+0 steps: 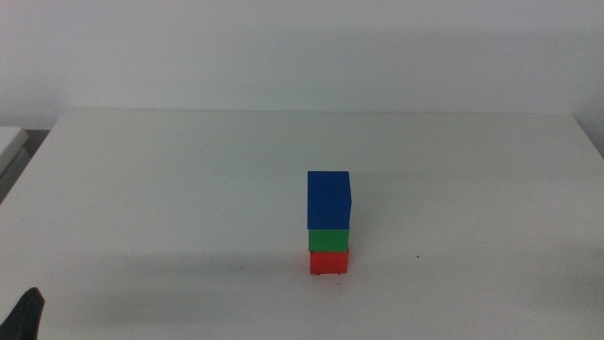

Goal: Stack red cubes first, then green, then blue cubes in a specific spot.

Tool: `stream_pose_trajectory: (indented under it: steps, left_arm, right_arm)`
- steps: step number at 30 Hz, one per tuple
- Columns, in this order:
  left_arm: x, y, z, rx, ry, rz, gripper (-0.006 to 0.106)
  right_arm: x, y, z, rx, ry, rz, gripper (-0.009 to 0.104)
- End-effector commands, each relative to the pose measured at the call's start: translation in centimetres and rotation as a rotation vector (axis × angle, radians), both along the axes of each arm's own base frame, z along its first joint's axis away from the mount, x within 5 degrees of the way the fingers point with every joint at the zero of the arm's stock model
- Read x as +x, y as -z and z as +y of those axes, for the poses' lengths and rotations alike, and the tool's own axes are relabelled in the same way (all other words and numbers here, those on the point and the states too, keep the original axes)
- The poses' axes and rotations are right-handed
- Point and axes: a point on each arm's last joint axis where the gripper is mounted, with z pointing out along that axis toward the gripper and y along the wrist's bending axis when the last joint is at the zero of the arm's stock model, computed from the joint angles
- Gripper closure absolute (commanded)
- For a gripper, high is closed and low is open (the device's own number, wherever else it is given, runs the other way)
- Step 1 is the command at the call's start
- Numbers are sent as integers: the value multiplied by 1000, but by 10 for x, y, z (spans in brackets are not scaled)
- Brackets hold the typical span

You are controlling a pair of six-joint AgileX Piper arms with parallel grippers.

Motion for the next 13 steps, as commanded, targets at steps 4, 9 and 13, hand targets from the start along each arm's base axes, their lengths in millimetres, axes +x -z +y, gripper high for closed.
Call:
stream_pose_trajectory:
  steps: [4,9,13]
  left_arm:
    - [0,0,0,-10,-3,-23,7]
    - [0,0,0,6,-4,-21,7]
    - [0,0,0,8,-4,-21,7]
  right_arm:
    - [-7,11,-5,-34,73,-3,2]
    - [-7,11,-5,-33,79,-8,2]
    - [-7,11,-5,-33,79,-8,2]
